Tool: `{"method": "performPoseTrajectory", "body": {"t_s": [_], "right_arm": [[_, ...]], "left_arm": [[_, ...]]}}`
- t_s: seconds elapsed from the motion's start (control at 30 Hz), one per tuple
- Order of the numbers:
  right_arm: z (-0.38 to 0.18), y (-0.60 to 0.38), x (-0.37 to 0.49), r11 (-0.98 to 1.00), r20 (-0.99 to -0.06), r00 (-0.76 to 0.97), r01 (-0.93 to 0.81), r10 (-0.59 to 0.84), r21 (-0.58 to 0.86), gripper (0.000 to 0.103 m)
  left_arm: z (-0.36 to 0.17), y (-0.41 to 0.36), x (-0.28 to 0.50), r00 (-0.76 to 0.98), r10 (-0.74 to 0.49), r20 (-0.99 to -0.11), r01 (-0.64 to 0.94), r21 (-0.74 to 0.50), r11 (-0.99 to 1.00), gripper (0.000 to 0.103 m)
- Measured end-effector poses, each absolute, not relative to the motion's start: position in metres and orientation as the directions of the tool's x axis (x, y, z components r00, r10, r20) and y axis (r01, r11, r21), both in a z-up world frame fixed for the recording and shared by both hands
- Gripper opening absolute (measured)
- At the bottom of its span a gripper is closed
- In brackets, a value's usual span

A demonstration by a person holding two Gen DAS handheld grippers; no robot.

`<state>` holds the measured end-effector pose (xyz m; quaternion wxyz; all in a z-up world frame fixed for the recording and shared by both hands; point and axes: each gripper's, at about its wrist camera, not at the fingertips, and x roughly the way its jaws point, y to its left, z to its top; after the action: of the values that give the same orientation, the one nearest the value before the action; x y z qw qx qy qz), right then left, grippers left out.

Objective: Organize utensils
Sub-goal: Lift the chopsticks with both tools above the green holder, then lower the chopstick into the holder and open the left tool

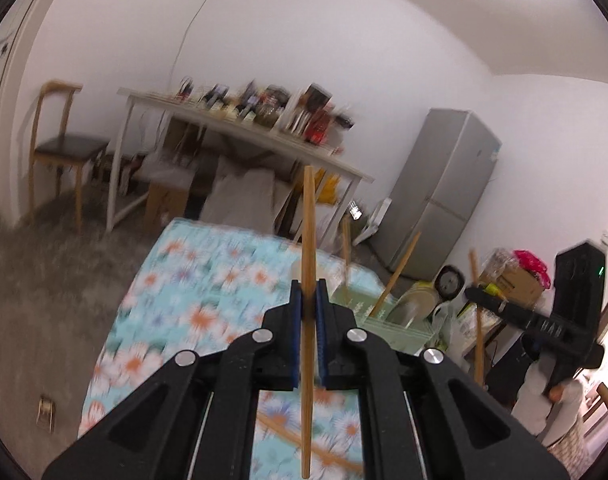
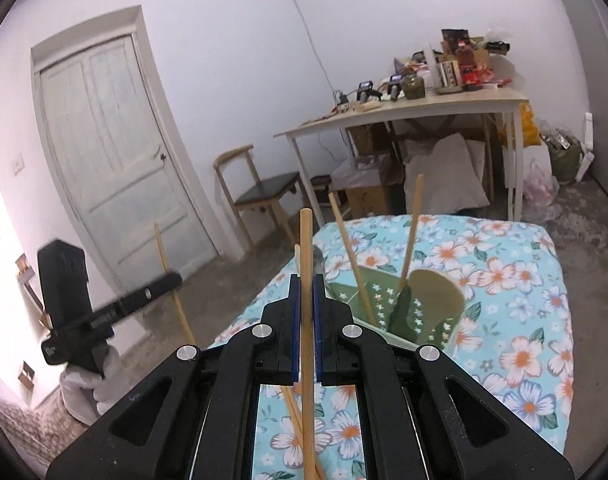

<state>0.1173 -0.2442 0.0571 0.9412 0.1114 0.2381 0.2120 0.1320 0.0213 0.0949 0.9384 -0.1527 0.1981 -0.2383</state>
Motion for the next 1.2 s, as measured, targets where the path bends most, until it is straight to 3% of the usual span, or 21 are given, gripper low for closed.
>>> {"method": "performPoseTrajectory", "body": {"t_s": [0.17, 0.4, 0.67, 1.13, 1.2], "right_arm": [[0.063, -0.259, 0.107, 0.875, -0.359, 0.812, -0.346, 0.460, 0.338, 0.004], [0.072, -0.277, 0.098, 0.856, -0.304, 0.824, -0.359, 0.478, 0.372, 0.004], [0.076, -0.290, 0.100, 0.836, -0.270, 0.822, -0.379, 0.501, 0.397, 0.004], [0.080, -0.302, 0.109, 0.817, -0.239, 0.822, -0.389, 0.516, 0.426, 0.004], [0.082, -0.302, 0.110, 0.815, -0.234, 0.823, -0.390, 0.517, 0.429, 0.004]], "left_arm": [[0.136, -0.003, 0.136, 0.831, -0.534, -0.158, 0.466, -0.329, 0.821, 0.006], [0.171, -0.048, 0.167, 0.812, -0.581, -0.047, 0.546, -0.290, 0.786, 0.006], [0.149, -0.095, 0.206, 0.815, -0.572, -0.088, 0.543, -0.224, 0.809, 0.006], [0.103, -0.109, 0.236, 0.788, -0.582, -0.202, 0.537, -0.239, 0.809, 0.006], [0.101, -0.107, 0.234, 0.786, -0.584, -0.204, 0.536, -0.246, 0.807, 0.012]]}}
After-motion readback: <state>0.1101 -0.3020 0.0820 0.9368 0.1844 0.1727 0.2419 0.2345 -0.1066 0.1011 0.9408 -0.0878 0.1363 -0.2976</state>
